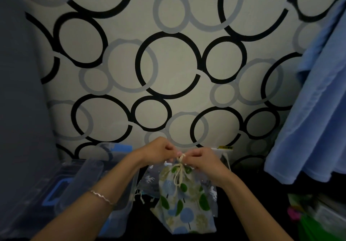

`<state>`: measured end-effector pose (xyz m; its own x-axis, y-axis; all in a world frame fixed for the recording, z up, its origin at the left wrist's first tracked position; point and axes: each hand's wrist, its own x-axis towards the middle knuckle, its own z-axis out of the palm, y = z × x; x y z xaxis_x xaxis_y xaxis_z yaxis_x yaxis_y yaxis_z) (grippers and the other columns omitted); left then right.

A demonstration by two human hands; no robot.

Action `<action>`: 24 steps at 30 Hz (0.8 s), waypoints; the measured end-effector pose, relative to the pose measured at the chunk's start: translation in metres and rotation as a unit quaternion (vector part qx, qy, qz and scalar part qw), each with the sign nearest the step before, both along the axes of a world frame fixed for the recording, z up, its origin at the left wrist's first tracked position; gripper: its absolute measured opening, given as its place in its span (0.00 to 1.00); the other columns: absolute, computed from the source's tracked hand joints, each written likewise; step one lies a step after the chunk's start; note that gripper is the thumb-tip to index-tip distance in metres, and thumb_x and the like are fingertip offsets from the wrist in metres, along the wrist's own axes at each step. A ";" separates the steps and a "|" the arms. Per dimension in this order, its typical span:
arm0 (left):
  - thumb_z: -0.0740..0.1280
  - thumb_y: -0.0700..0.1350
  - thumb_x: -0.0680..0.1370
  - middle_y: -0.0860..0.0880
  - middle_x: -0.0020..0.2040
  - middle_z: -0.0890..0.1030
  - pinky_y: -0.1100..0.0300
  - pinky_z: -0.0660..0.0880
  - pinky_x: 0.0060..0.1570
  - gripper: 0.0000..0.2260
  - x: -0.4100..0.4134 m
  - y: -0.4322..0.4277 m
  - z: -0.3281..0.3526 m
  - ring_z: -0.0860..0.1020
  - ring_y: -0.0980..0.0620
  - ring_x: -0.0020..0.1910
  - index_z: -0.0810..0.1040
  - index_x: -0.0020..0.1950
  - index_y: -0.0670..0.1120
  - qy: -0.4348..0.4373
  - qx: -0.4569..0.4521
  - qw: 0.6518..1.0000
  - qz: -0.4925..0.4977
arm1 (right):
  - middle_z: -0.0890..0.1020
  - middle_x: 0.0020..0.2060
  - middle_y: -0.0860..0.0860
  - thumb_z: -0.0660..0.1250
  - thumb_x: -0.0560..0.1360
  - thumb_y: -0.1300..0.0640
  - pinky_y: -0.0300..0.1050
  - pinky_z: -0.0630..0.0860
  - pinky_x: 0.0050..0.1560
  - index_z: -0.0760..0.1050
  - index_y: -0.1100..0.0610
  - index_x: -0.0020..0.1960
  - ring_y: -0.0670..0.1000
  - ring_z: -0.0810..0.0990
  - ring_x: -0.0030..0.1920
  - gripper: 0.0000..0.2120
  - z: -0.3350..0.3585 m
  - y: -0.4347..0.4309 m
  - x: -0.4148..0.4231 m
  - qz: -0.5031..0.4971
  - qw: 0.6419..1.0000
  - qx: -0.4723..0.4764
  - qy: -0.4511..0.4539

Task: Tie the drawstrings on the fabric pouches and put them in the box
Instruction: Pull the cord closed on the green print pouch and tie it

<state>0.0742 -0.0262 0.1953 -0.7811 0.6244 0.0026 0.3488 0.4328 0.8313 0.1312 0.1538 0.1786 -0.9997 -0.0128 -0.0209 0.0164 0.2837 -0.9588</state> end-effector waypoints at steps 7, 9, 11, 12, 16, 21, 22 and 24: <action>0.64 0.47 0.80 0.54 0.25 0.71 0.68 0.67 0.28 0.15 0.003 0.005 0.000 0.68 0.58 0.25 0.74 0.33 0.46 -0.106 0.075 0.991 0.030 | 0.81 0.30 0.52 0.75 0.71 0.59 0.37 0.74 0.35 0.80 0.55 0.35 0.43 0.76 0.31 0.07 -0.001 -0.010 0.003 -0.064 0.985 0.054 0.153; 0.65 0.47 0.80 0.53 0.25 0.71 0.68 0.67 0.27 0.15 0.003 0.007 -0.001 0.68 0.58 0.24 0.74 0.33 0.46 -0.122 0.089 0.988 0.041 | 0.84 0.31 0.51 0.74 0.72 0.57 0.38 0.76 0.37 0.83 0.54 0.35 0.44 0.79 0.32 0.07 -0.001 -0.009 0.006 -0.071 0.982 0.063 0.164; 0.66 0.47 0.79 0.52 0.26 0.71 0.68 0.67 0.26 0.15 0.002 0.009 -0.002 0.68 0.58 0.24 0.75 0.33 0.46 -0.130 0.091 0.986 0.053 | 0.84 0.32 0.50 0.73 0.73 0.53 0.39 0.78 0.39 0.84 0.54 0.37 0.44 0.80 0.34 0.08 -0.001 -0.009 0.008 -0.074 0.982 0.071 0.159; 0.66 0.46 0.79 0.52 0.26 0.71 0.68 0.66 0.25 0.14 0.003 0.011 -0.002 0.68 0.58 0.24 0.75 0.33 0.46 -0.137 0.092 0.985 0.056 | 0.85 0.32 0.50 0.73 0.73 0.52 0.38 0.78 0.39 0.84 0.54 0.37 0.44 0.81 0.34 0.08 -0.001 -0.010 0.008 -0.074 0.983 0.070 0.154; 0.67 0.46 0.79 0.53 0.27 0.74 0.69 0.67 0.26 0.12 0.005 0.011 -0.003 0.69 0.60 0.25 0.78 0.36 0.45 -0.159 0.105 0.981 0.042 | 0.83 0.33 0.54 0.71 0.75 0.55 0.38 0.75 0.36 0.83 0.56 0.37 0.45 0.78 0.33 0.09 0.001 -0.009 0.010 -0.069 0.983 0.090 0.147; 0.67 0.44 0.79 0.55 0.30 0.76 0.69 0.69 0.30 0.07 -0.001 0.000 -0.005 0.70 0.61 0.28 0.84 0.52 0.44 -0.139 0.145 0.977 0.068 | 0.67 0.23 0.49 0.63 0.78 0.64 0.39 0.59 0.27 0.69 0.54 0.28 0.48 0.62 0.26 0.20 -0.001 0.013 0.017 -0.050 0.994 -0.061 0.077; 0.67 0.44 0.78 0.55 0.30 0.76 0.68 0.69 0.32 0.07 -0.003 -0.003 -0.007 0.70 0.61 0.28 0.84 0.52 0.45 -0.134 0.146 0.977 0.074 | 0.65 0.23 0.49 0.62 0.78 0.63 0.41 0.57 0.28 0.68 0.53 0.28 0.48 0.61 0.27 0.21 -0.003 0.019 0.018 -0.043 0.993 -0.079 0.071; 0.68 0.44 0.78 0.55 0.30 0.77 0.65 0.70 0.37 0.06 -0.005 -0.010 -0.013 0.71 0.60 0.30 0.84 0.50 0.48 -0.131 0.154 0.976 0.074 | 0.64 0.25 0.51 0.62 0.79 0.63 0.41 0.55 0.28 0.67 0.55 0.30 0.48 0.60 0.27 0.19 -0.006 0.029 0.024 -0.032 0.993 -0.103 0.053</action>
<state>0.0693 -0.0360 0.1826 -0.8619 0.5055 -0.0402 0.0584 0.1777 0.9823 0.1548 0.1826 0.1726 -0.9952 0.0571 0.0800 -0.0752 0.0825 -0.9937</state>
